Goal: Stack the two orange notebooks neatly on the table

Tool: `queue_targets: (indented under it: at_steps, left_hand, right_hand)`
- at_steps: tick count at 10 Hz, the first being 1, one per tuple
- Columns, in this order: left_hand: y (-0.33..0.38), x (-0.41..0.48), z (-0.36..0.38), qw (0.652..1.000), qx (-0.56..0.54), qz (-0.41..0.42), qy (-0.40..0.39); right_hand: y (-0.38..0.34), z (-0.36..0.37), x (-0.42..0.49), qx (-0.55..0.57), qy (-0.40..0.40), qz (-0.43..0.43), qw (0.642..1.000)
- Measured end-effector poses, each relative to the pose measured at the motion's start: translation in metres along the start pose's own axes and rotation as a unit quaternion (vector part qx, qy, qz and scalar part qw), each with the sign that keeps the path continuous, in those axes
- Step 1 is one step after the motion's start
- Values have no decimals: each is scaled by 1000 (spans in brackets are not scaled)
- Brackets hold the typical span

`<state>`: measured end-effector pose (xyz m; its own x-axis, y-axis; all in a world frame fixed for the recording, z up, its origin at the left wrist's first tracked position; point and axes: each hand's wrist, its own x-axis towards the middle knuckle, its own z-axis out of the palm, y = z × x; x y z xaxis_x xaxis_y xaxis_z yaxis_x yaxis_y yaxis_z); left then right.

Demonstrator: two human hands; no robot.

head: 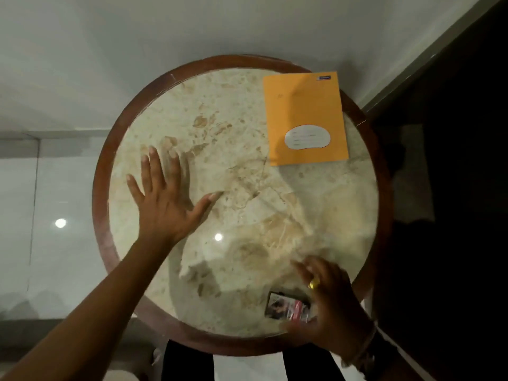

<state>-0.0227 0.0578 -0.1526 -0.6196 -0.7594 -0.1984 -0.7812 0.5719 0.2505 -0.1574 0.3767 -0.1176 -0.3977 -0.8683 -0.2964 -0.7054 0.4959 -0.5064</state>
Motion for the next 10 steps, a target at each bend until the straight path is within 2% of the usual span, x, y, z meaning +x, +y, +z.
queue_targets:
  at_steps: [1, 3, 5, 6, 8, 9, 10]
  left_hand:
    - [-28, -10, 10, 999, 17, -1, -35]
    - [-40, -16, 29, 999, 27, 16, -6]
    - [-41, -11, 28, 1000, 8, 10, -14]
    - [-43, -12, 31, 1000, 2, 21, 13]
    - [-43, -13, 31, 999, 11, 32, 30]
    - [-45, -10, 32, 999, 19, 27, 28]
    - [-44, -10, 33, 999, 15, 18, 31]
  right_hand:
    - [-4, 25, -25, -22, -24, -8, 999]
    - [-30, 31, 4, -25, 3, 32, 999]
    - [-107, -1, 126, 148, 152, 157, 965]
    - [-128, -23, 261, 182, 254, 194, 930]
    - [-123, -21, 367, 77, 238, 267, 931]
    - [-123, -21, 368, 67, 244, 263, 931]
    - [-127, -25, 347, 108, 264, 281, 916]
